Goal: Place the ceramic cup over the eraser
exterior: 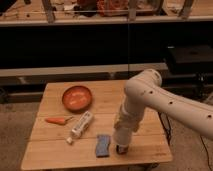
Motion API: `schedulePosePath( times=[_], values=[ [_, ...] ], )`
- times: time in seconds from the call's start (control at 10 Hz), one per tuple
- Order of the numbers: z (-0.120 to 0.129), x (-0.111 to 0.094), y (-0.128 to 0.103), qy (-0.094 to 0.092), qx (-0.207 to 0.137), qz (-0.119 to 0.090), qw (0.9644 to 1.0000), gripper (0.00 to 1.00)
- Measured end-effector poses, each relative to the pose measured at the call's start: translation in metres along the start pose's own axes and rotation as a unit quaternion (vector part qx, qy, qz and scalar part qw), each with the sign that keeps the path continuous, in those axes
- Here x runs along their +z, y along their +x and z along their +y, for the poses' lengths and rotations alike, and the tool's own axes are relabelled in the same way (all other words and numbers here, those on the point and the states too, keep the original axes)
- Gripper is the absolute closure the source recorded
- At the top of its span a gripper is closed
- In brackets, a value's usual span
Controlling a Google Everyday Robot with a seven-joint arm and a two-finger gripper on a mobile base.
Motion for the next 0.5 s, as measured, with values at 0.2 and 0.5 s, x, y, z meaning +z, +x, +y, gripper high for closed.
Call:
schedulePosePath(
  times=[0.2,0.5],
  values=[
    [0.0,0.0054,-0.001,-0.007,-0.003,0.004,1.0,0.2],
    [-0.0007,0.0083,-0.0004,-0.013,-0.003,0.002,0.9999,0.2]
  ],
)
